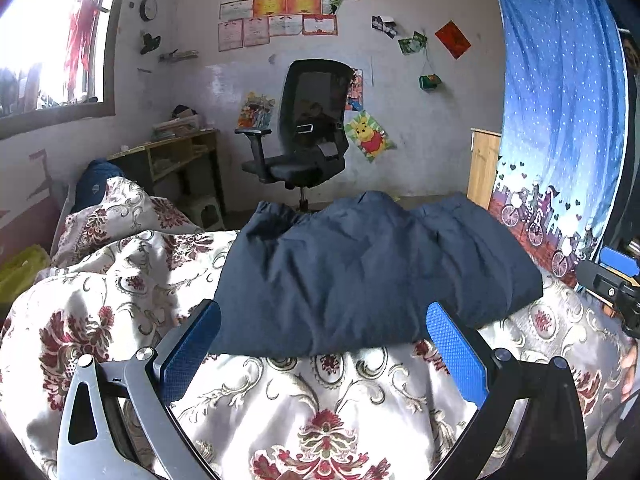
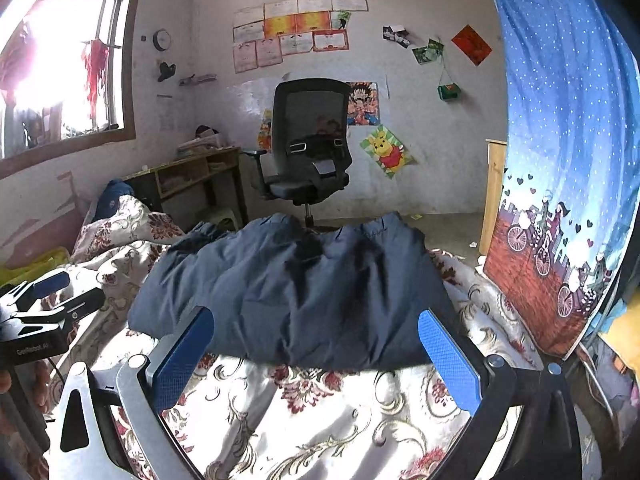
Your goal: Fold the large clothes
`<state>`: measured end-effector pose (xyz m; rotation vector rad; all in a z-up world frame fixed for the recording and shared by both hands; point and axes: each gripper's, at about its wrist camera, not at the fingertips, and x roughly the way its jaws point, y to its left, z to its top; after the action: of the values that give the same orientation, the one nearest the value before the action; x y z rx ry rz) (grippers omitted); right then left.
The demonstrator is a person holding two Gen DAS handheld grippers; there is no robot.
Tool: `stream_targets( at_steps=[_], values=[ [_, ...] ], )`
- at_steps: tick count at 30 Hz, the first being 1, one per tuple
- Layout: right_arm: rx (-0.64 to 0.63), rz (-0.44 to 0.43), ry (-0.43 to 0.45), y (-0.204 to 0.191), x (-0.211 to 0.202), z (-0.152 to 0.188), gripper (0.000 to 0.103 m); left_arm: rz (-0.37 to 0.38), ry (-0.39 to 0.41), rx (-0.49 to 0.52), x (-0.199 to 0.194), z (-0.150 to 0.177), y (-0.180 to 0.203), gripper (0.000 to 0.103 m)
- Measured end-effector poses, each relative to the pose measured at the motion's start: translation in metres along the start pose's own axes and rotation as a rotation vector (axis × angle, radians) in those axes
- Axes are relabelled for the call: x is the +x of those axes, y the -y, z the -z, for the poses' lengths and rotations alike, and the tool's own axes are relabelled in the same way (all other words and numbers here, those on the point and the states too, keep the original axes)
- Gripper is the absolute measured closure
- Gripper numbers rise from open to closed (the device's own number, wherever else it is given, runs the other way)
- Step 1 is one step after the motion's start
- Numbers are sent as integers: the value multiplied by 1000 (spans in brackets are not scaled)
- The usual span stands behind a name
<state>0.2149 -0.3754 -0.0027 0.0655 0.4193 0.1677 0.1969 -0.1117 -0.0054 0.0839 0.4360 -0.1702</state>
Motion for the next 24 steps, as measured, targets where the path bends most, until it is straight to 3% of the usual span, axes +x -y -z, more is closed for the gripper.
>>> stream_targets(
  at_steps=[24],
  values=[
    [-40,10,-72,1,20,39,0,-12,-81,-64,15,47,-7,2]
  ],
)
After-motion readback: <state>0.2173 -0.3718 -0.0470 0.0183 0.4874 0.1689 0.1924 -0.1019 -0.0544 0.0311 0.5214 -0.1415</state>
